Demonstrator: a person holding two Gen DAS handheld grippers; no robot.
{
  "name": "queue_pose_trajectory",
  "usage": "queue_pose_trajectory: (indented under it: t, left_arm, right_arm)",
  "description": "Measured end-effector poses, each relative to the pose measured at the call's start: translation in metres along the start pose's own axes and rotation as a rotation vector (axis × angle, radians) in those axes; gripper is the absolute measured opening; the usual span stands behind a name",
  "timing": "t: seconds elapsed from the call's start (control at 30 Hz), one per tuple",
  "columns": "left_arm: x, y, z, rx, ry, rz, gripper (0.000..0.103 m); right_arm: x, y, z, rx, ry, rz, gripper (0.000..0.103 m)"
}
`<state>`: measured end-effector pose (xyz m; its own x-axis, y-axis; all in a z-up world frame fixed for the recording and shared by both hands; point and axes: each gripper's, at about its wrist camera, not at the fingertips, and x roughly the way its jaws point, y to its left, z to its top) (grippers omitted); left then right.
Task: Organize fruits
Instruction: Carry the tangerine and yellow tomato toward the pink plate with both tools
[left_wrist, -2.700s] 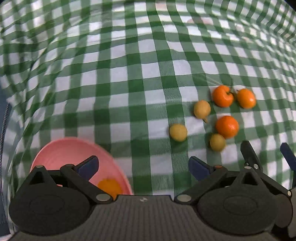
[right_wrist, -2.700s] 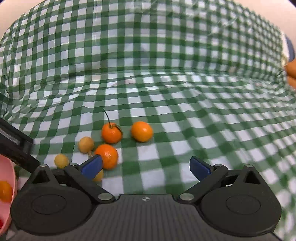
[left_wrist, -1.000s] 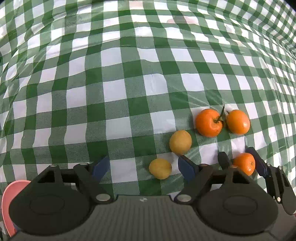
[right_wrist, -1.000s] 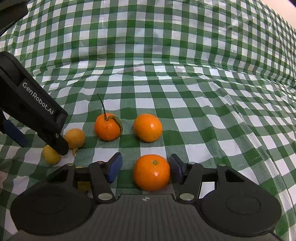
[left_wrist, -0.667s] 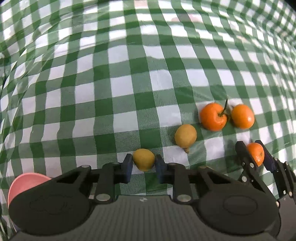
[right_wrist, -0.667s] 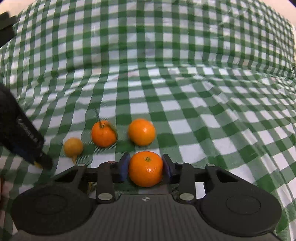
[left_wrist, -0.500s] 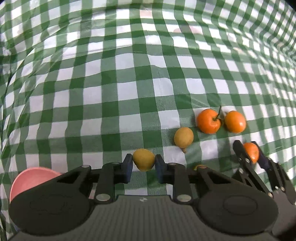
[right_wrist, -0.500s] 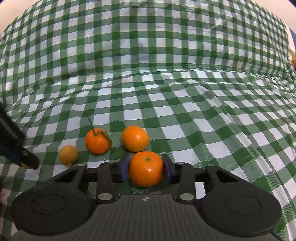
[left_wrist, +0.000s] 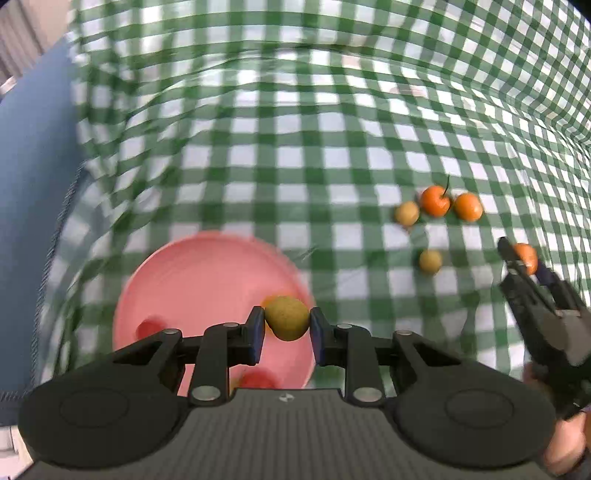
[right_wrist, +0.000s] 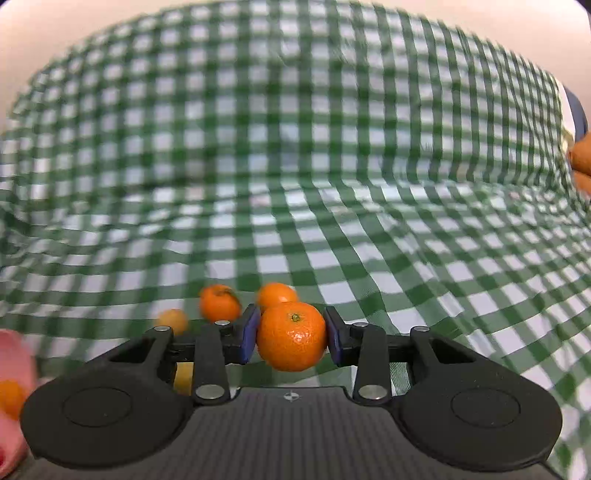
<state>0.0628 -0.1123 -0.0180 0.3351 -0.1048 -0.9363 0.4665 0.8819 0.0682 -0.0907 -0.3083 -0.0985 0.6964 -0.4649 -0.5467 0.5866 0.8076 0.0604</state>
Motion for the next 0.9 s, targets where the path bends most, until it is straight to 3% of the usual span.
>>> queue_pose_trajectory:
  t: [0.1,0.27,0.47,0.7,0.8,0.9]
  left_arm:
    - [-0.016,0.016,-0.029,0.002,0.005,0.018,0.029]
    - [-0.038,0.038,-0.078,-0.02,0.03,0.013,0.029]
    - [-0.071,0.064,-0.127,-0.051,-0.02,-0.003,0.029]
    - [-0.112,0.088,-0.159,-0.107,-0.136,-0.028,0.029]
    - [-0.128,0.097,-0.166,-0.127,-0.178,-0.05,0.029]
    - [-0.141,0.107,-0.174,-0.137,-0.212,-0.047,0.029]
  right_arm:
    - [-0.049,0.011,-0.002,-0.02,-0.012,0.05,0.039]
    - [-0.122,0.038,-0.017,-0.059,0.055,0.175,0.039]
    - [-0.19,0.075,-0.024,-0.15,0.049,0.322,0.039]
    - [-0.25,0.106,-0.019,-0.177,-0.006,0.348,0.039]
    - [-0.261,0.113,-0.016,-0.178,0.011,0.339,0.039]
    - [-0.275,0.121,-0.015,-0.2,-0.031,0.337,0.039]
